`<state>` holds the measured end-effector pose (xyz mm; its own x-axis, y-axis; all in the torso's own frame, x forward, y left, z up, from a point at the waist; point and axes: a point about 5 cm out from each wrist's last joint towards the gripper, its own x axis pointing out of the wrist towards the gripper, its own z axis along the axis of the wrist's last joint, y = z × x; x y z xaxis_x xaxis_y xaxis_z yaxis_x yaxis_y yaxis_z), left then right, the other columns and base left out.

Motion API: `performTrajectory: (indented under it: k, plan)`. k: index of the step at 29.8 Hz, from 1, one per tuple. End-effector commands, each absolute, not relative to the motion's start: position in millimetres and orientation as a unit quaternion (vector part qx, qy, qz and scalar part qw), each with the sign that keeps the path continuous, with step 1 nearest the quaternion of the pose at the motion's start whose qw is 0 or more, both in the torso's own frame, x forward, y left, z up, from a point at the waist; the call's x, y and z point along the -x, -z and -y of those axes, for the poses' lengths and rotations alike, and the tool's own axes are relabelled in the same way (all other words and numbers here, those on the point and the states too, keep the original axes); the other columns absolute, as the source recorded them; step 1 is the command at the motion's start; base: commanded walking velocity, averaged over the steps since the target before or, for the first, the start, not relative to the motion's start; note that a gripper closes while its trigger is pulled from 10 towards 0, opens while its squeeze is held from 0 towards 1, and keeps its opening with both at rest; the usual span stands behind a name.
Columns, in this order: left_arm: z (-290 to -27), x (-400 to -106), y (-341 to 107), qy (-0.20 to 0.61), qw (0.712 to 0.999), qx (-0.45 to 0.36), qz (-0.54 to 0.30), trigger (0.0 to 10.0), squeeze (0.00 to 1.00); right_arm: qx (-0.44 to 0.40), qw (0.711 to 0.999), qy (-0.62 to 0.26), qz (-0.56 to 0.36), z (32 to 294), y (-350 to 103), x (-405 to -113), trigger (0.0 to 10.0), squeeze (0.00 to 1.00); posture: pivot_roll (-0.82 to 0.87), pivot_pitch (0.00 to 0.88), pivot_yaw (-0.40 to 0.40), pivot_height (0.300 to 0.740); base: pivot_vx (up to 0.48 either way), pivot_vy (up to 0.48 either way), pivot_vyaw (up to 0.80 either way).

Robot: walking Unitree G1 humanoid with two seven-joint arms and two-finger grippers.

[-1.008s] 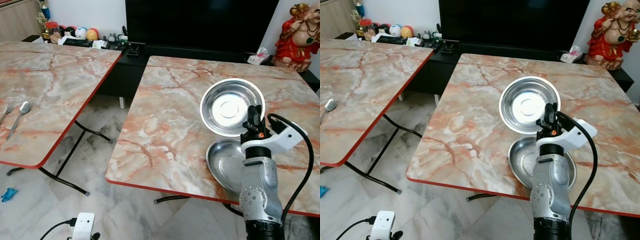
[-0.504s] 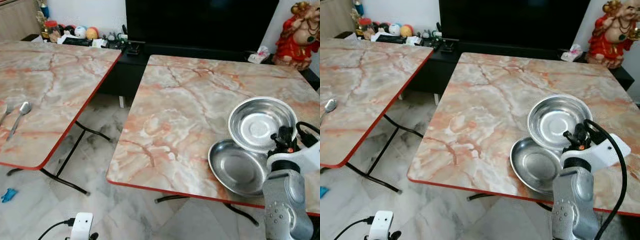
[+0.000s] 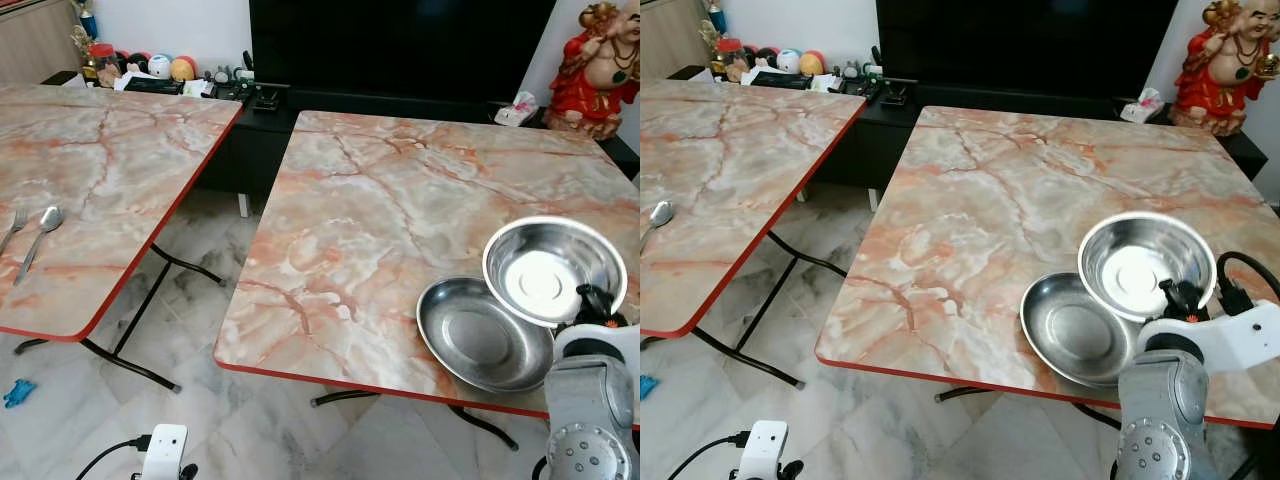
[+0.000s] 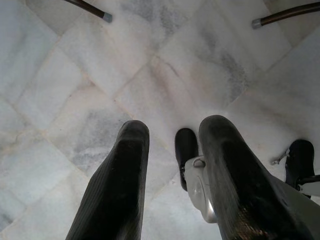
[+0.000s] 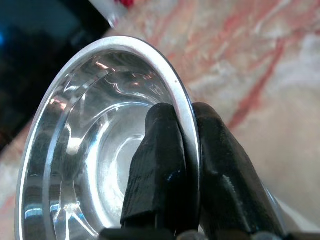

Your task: Setting the table

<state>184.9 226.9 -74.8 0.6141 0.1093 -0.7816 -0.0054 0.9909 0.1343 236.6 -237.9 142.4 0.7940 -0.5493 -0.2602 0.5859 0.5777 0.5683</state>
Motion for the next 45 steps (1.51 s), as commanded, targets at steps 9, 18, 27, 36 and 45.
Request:
performTrajectory:
  k: [9,18,27,36,45]
  plan:
    - [-223.4,-185.4,75.7,-0.023,0.894,-0.065,-0.443,10.0,0.0,-0.234,0.94,0.237,-0.07,255.1,-144.5,-243.6,10.0,0.0,0.02,0.008,-0.04,0.74,0.0,0.0,0.0]
    - [-224.4,-186.2,75.1,-0.024,0.894,-0.064,-0.443,10.0,0.0,-0.21,0.967,0.103,-0.105,263.9,-154.5,-249.2,10.0,0.0,0.01,0.007,-0.034,0.74,0.0,0.0,0.0]
    - [-225.5,-185.3,75.4,-0.027,0.893,-0.062,-0.444,10.0,0.0,-0.184,0.966,0.012,-0.183,271.8,-132.3,-249.3,10.0,0.0,0.01,0.007,-0.034,0.74,0.0,0.0,0.0]
    - [-228.1,-183.2,75.8,-0.03,0.892,-0.061,-0.446,10.0,0.0,-0.206,0.959,0.041,-0.193,289.6,-121.2,-254.7,10.0,0.0,0.02,0.0,-0.033,0.74,0.0,0.0,0.0]
    - [-228.7,-182.7,75.9,-0.031,0.892,-0.059,-0.446,10.0,0.0,-0.217,0.955,0.043,-0.196,288.4,-111.6,-258.3,10.0,0.0,0.02,0.0,-0.035,0.74,0.0,0.0,0.0]
